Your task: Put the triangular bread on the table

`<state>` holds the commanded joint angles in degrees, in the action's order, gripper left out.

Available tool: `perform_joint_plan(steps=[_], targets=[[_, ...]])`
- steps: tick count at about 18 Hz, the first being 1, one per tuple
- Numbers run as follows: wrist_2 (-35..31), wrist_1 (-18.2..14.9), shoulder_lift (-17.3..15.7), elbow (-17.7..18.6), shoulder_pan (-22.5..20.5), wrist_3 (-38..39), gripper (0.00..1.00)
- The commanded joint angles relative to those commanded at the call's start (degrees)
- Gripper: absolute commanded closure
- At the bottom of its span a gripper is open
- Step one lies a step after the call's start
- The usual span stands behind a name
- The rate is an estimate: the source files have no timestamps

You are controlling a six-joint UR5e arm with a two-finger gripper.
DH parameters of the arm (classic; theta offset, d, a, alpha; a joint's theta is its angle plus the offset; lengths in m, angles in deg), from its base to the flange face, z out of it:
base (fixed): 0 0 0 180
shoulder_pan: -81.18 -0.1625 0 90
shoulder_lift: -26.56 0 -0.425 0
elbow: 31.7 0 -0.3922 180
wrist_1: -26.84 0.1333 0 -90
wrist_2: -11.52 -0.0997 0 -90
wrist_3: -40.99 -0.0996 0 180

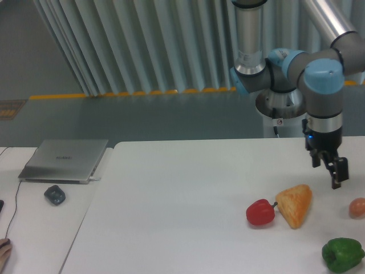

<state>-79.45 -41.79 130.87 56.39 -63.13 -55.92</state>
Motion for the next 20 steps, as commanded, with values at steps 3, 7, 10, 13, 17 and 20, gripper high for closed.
perform_joint_plan(steps=[3,7,10,13,17,20], targets=[[0.4,-0.9,1.7,-1.9,-1.3,-6.5,0.00],[0.3,-1.2,4.1,-3.3,-2.4,-10.7,0.00],[0.2,-1.1,5.9,-4.9,-2.5,-11.7,0.00],[0.6,-0.6,7.0,-5.0,-2.5,-11.8,0.00],[0.7,-0.6,7.3,-5.0,-2.6,-12.6,0.00],[0.6,-0.6,7.3,-5.0,-2.6,-12.6,0.00]])
